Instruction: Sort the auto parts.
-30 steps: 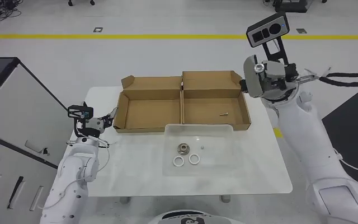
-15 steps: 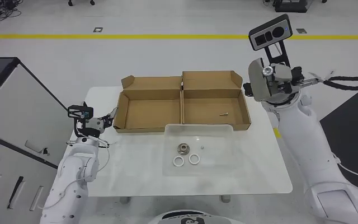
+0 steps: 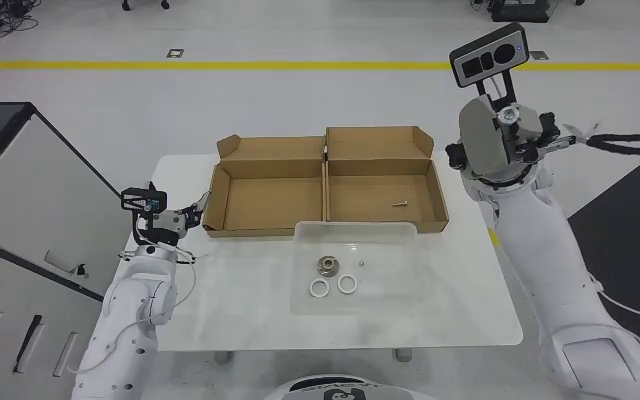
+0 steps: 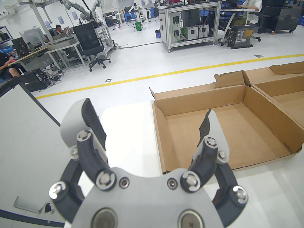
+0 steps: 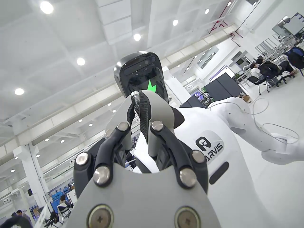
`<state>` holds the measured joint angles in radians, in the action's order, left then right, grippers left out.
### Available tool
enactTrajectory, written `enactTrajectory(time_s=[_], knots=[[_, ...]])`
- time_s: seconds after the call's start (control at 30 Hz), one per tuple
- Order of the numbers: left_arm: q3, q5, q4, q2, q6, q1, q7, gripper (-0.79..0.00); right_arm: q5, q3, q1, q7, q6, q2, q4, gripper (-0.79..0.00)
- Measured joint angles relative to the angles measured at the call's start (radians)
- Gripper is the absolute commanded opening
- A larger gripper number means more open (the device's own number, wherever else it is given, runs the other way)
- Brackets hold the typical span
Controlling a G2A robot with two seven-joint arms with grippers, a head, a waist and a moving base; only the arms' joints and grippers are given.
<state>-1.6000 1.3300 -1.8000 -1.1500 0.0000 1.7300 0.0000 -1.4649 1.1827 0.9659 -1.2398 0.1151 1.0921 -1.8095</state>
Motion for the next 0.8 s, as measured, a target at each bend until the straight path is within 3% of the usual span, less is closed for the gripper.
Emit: enactTrajectory(time_s=[0.53, 0.8], knots=[[0.0, 0.0, 0.0, 0.0, 0.0, 0.0, 0.0, 0.0, 0.003, 0.006, 0.004, 0.01, -0.004, 0.0, -0.002, -0.785], [0.0, 0.0, 0.0, 0.0, 0.0, 0.0, 0.0, 0.0, 0.27, 0.181, 0.075, 0.002, -0.13, -0.038, 0.061, -0.785]])
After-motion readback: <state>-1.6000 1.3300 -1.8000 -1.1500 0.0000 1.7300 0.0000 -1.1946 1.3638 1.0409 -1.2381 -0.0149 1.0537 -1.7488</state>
